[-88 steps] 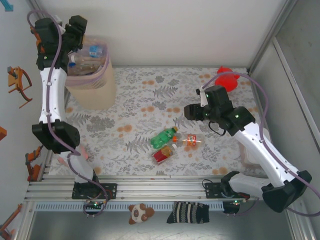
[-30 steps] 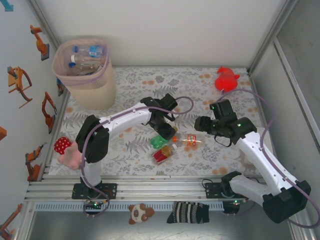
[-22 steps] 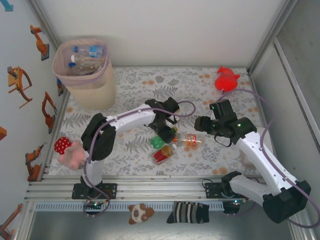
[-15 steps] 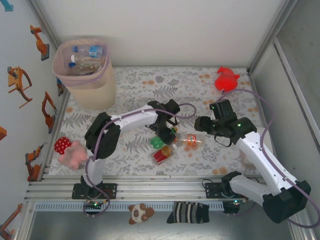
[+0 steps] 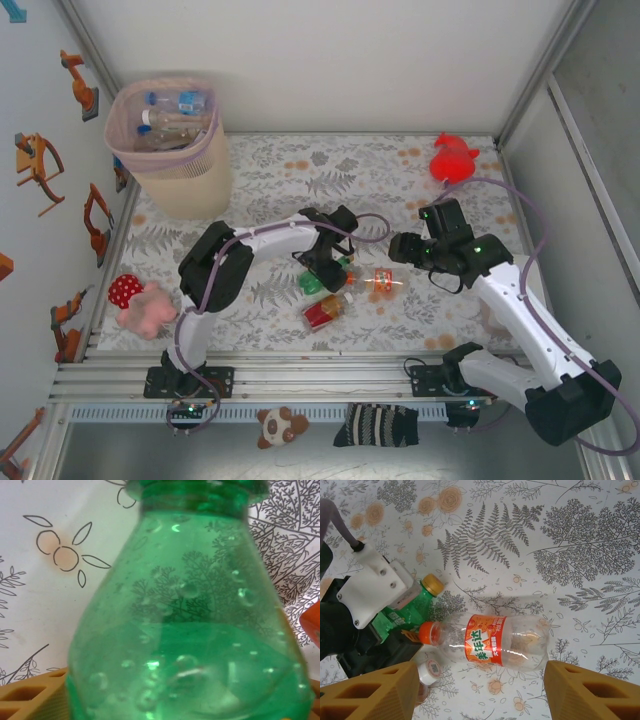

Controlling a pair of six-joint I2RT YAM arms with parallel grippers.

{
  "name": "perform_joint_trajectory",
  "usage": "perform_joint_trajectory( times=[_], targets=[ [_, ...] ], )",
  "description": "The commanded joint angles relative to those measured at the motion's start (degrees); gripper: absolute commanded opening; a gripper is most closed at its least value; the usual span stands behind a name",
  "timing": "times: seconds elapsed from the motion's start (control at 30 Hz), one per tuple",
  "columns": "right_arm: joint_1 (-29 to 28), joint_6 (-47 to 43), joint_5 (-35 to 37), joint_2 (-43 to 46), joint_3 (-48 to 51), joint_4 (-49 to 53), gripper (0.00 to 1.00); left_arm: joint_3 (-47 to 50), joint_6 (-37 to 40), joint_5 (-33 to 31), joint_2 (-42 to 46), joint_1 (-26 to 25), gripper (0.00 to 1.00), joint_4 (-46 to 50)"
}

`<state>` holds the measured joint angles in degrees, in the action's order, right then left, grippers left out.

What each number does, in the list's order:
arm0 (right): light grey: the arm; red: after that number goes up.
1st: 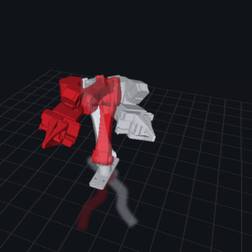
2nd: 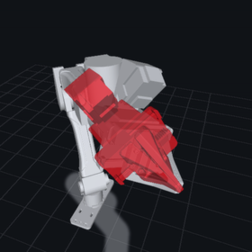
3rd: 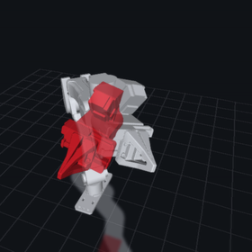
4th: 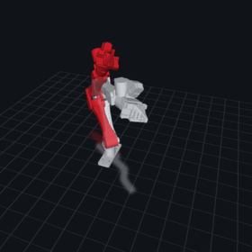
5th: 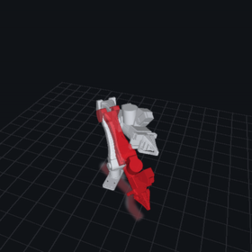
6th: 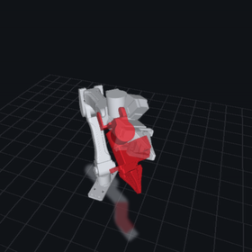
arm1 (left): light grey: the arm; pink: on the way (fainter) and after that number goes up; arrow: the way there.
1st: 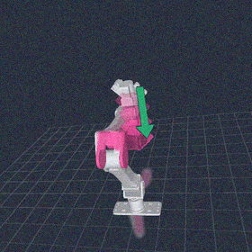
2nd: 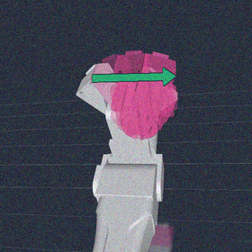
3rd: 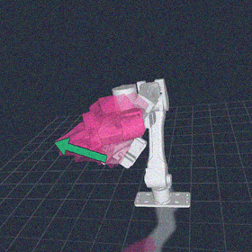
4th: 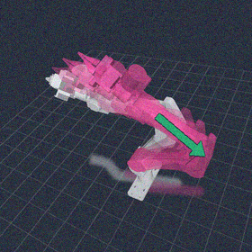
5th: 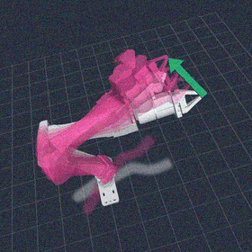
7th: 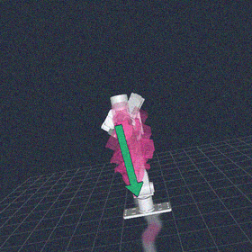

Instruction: Put the plastic bottles in the bin

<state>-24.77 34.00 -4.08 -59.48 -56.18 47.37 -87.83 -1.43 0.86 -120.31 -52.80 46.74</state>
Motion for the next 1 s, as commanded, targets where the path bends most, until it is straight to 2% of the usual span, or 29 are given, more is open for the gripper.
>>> perform_joint_trajectory(
  times=[0.0,0.4,0.77,0.97],
  targets=[
    [0.5,-0.4,0.0,-0.4,-0.4,1.2,0.66,1.6,-0.1,-0.9,0.5,0.9,0.75,-1.0],
    [0.5,-0.8,0.2,-2.0,-1.5,0.8,0.66,2.6,0.1,-0.9,6.0,4.5,0.69,-1.7],
    [0.5,-1.8,0.3,-3.6,-2.5,0.4,0.66,1.3,0.1,-0.9,15.9,9.3,0.67,0.4],
    [0.6,-2.5,0.1,-4.2,-3.5,0.3,0.66,-1.5,1.0,-0.9,23.0,13.6,0.67,3.7]
  ],
)
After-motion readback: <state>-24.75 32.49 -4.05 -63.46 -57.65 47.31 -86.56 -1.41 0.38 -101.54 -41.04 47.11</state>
